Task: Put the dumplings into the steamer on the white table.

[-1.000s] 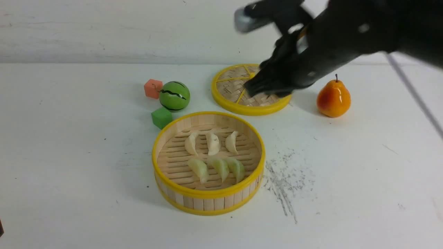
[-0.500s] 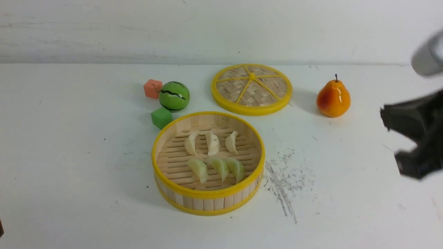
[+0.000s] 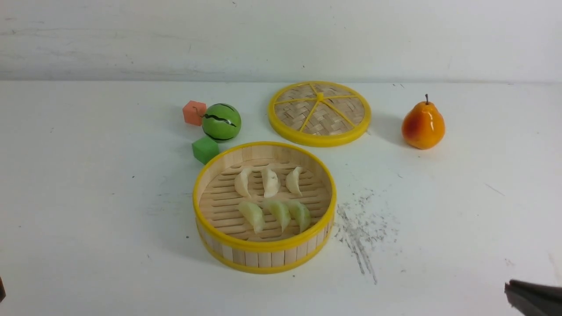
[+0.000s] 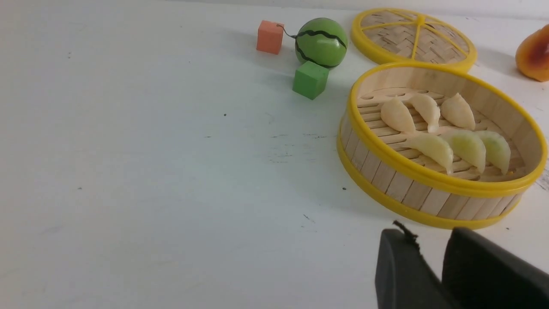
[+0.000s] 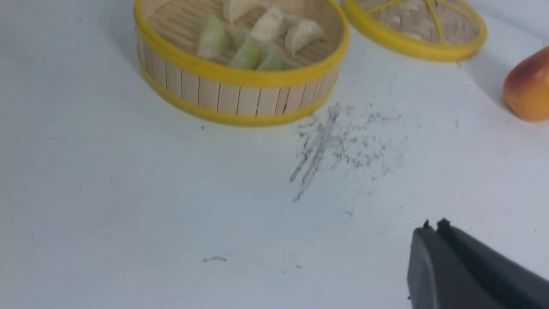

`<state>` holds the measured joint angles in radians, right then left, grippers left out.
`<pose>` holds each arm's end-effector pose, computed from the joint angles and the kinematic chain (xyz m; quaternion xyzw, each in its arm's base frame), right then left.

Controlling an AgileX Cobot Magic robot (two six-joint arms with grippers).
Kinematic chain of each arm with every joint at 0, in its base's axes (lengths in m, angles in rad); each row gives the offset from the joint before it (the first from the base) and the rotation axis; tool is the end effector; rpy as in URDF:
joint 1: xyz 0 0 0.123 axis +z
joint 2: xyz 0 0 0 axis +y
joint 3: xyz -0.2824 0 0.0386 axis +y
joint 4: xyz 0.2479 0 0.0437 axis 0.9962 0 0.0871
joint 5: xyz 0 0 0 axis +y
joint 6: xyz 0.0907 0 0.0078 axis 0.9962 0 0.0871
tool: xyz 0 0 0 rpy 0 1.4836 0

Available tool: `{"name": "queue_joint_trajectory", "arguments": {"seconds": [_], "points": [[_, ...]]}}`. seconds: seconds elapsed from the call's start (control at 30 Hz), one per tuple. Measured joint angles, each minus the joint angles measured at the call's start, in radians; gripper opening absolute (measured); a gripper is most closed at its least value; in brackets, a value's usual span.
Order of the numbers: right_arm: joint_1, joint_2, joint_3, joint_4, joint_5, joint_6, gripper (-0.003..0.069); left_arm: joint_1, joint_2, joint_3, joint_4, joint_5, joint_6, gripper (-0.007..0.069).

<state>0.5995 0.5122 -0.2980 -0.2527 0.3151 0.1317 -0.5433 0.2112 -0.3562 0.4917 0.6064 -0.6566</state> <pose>0.0920 0.0543 0.2469 -0.2724 0.7968 0.0990 0.5302 0.0591 -0.0070 0.2716 0.0416 0.8051 -0.1209 0.5792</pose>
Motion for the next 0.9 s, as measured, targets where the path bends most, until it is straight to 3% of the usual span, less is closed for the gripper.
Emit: {"name": "queue_joint_trajectory", "arguments": {"seconds": [0.17,0.3,0.4,0.43,0.5,0.67,0.9], "points": [[0.000,-0.029,0.048,-0.037,0.053,0.000,-0.0006,0.000,0.000,0.000,0.001,0.004,0.000,0.0156],[-0.029,-0.141,0.116,-0.059,-0.001,-0.001,-0.0005,0.000,0.000,0.000,0.001,0.010,0.000,0.0163],[-0.103,-0.252,0.169,-0.035,-0.059,-0.001,-0.0005,0.000,0.000,0.000,0.001,0.015,0.000,0.0165],[-0.182,-0.337,0.205,0.004,-0.100,-0.001,-0.0005,0.000,0.000,0.000,0.001,0.019,0.000,0.0165],[-0.241,-0.390,0.234,0.035,-0.124,-0.001,-0.0005,0.000,0.000,0.000,0.001,0.020,0.000,0.0166],[-0.467,-0.520,0.322,0.241,-0.158,-0.004,-0.0004,0.000,0.000,0.000,0.000,0.020,0.000,0.0167],[-0.530,-0.522,0.324,0.279,-0.041,-0.014,-0.0004,0.000,0.000,0.000,0.000,0.022,0.000,0.0174]]}}
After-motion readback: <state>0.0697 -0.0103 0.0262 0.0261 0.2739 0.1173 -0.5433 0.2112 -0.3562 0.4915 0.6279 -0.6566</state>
